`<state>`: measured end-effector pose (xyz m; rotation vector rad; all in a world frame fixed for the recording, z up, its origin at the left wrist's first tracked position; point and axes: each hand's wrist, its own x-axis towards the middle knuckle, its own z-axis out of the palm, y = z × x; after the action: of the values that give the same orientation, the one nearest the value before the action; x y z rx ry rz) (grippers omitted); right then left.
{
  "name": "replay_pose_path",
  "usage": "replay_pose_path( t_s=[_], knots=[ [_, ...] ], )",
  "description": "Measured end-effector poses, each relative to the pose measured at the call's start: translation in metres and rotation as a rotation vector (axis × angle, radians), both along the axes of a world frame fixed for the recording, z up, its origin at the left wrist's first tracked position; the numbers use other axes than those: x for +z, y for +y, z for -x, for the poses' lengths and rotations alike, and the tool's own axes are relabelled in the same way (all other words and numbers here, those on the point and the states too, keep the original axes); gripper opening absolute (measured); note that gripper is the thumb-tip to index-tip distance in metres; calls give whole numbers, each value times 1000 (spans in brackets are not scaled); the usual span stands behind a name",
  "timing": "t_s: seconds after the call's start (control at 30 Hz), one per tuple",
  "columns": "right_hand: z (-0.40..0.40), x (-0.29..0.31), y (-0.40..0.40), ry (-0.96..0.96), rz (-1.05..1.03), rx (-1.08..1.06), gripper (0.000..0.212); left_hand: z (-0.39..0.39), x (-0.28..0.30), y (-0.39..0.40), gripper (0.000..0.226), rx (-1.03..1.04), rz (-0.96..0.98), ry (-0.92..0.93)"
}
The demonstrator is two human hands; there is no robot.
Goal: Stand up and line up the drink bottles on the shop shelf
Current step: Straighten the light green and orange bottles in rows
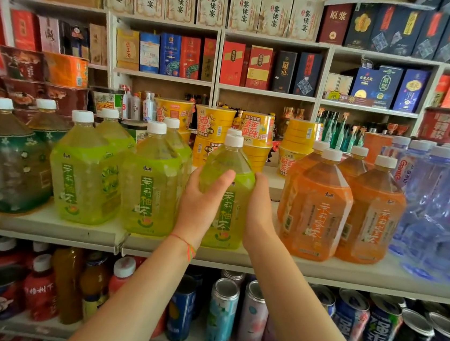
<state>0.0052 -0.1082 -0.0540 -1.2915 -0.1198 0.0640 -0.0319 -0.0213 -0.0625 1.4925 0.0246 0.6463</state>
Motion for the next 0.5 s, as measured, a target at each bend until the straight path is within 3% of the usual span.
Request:
replay_pose_path(
  t_s=[0.07, 0.17, 0.23, 0.33, 0.43, 0.5],
  knots=[
    [1, -1, 1, -10, -7, 6, 50, 1, 2, 1, 22, 21, -19, 28],
    [6, -1, 4, -31, 9, -3, 52, -1, 0, 6, 73, 64, -67, 13],
    [5, -2, 5, -75, 56, -61, 53, 0, 0, 5, 88, 131, -166, -18],
    [10, 3, -5, -383, 234, -236, 27, 6, 0, -2, 71, 289, -417, -246],
    [14, 14, -26, -847, 414, -493, 30, 10, 0, -9, 53, 437, -588, -580],
    [8, 20, -46, -1010, 496, -671, 33, 12, -1, -24, 40, 452, -654, -722]
  ],
)
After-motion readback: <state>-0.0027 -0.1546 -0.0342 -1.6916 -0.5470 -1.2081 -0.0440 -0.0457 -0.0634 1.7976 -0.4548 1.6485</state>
